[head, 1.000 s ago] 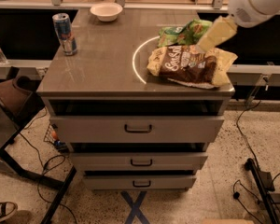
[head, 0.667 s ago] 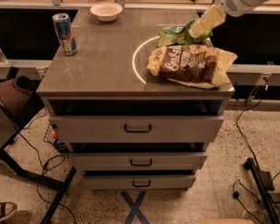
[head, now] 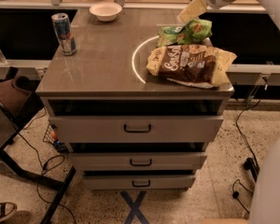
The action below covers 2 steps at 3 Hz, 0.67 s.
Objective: Move green rice chip bag near redbull can
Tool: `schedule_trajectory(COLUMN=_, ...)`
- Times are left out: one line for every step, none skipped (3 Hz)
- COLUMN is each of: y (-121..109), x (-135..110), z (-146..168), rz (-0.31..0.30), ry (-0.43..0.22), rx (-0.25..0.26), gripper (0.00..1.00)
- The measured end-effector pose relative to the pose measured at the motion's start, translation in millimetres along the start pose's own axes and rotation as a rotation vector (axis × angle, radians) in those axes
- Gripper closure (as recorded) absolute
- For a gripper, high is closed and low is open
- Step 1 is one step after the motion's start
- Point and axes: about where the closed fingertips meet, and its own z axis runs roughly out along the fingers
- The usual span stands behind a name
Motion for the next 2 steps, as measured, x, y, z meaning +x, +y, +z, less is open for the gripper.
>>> schedule_trajectory(y=0, x=0, z=0, rz=0.0, ry=0.0, rx=0.0, gripper=0.0)
schedule_trajectory(y=3, x=10, z=32, rz=0.011, ry=0.031, rx=-0.044, gripper=0.0)
